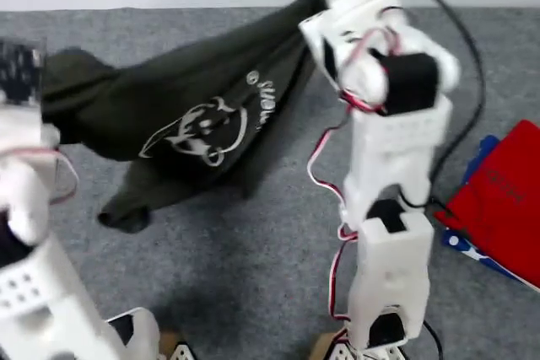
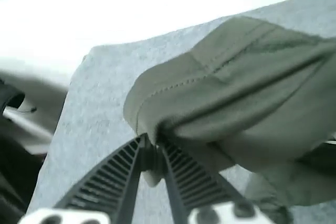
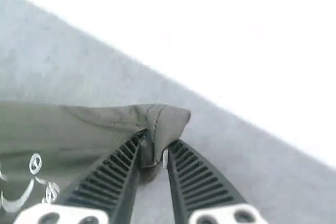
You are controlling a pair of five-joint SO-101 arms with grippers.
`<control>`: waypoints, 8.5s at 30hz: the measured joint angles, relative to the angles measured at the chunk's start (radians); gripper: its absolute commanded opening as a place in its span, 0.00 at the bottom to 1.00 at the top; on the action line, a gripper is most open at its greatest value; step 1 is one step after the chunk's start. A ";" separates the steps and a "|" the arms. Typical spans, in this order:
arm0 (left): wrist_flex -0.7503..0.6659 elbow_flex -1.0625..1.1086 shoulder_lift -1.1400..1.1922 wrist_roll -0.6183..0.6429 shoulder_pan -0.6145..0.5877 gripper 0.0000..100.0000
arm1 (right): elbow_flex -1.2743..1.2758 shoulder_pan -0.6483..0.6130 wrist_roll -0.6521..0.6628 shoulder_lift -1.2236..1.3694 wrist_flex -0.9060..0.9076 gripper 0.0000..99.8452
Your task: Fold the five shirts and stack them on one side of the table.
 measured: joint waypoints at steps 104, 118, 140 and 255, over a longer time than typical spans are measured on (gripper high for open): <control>0.296 -1.490 1.384 0.235 0.549 0.00 | 1.218 0.322 0.173 -0.594 -0.175 0.01; 0.137 -1.548 0.971 0.273 0.425 0.00 | 1.218 0.250 0.172 -0.835 -0.563 0.01; 0.153 -1.567 0.445 0.009 0.364 0.00 | 1.214 0.354 0.172 -1.274 -0.522 0.01; 0.292 -1.640 1.527 0.110 0.420 0.00 | 2.186 0.233 0.301 -0.796 -1.320 0.01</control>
